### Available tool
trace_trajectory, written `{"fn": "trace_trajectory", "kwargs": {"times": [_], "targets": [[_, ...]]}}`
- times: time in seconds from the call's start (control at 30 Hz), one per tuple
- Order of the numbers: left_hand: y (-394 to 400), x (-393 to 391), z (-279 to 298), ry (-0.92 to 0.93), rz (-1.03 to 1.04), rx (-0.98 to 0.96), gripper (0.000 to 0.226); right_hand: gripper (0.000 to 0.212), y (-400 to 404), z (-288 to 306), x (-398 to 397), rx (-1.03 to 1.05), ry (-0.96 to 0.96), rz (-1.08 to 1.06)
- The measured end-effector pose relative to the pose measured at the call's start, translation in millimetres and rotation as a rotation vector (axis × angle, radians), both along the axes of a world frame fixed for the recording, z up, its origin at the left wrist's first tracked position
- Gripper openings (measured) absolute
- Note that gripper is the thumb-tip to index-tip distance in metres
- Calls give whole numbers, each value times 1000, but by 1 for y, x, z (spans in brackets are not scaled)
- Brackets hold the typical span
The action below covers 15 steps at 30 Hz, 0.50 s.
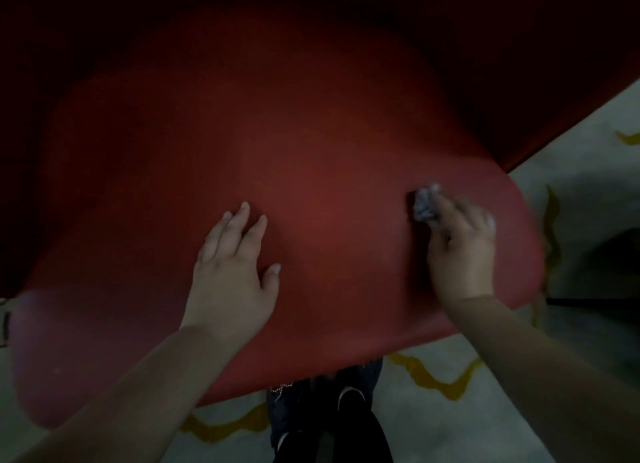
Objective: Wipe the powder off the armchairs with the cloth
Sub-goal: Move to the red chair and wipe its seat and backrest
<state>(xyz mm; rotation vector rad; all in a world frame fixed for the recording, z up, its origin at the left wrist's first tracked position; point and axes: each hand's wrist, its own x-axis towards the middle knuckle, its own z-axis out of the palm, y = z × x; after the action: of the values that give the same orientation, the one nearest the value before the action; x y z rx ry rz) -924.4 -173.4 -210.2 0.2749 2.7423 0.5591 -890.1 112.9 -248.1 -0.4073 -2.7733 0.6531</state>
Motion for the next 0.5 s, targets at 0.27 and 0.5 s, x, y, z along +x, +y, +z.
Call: {"fn": "trace_trajectory", "kwargs": {"times": [0.27, 0.5], "targets": [[-4, 19, -4, 1, -104, -25, 67, 50, -60, -8, 52, -122, 128, -295], [-15, 23, -8, 55, -103, -9, 64, 48, -143, -16, 60, -152, 136, -197]]}}
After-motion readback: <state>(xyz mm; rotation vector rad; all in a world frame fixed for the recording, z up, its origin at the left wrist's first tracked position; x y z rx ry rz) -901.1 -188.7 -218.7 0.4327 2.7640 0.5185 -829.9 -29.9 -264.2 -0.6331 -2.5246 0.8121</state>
